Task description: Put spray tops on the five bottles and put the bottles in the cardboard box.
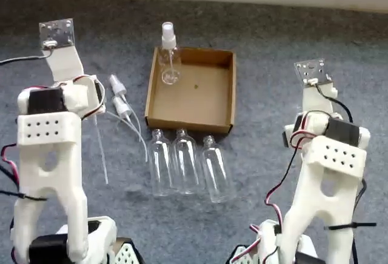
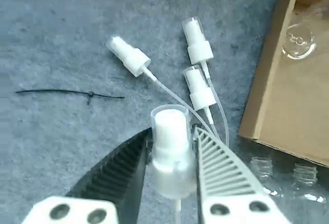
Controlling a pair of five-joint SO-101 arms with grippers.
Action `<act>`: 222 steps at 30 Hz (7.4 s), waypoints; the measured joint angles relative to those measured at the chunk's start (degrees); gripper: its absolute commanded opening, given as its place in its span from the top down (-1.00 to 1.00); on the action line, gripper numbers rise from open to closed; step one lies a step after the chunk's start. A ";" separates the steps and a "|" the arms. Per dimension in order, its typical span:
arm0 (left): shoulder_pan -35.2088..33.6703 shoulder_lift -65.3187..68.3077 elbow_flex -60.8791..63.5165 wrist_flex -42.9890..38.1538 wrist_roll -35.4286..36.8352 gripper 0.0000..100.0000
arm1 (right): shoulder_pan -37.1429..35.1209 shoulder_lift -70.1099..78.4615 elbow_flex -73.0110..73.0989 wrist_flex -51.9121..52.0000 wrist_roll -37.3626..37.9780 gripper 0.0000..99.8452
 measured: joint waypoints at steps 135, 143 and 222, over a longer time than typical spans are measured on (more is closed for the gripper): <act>52.57 1.67 -20.40 -36.84 -8.00 0.99 | -40.53 -69.63 55.47 -39.47 -26.11 0.99; 52.31 -5.89 -18.29 -26.64 -8.00 0.99 | -40.53 -69.71 55.38 -39.47 -26.20 0.99; 22.15 -55.30 39.38 -18.11 -12.31 0.43 | -47.38 -11.16 5.45 -48.18 -43.34 0.99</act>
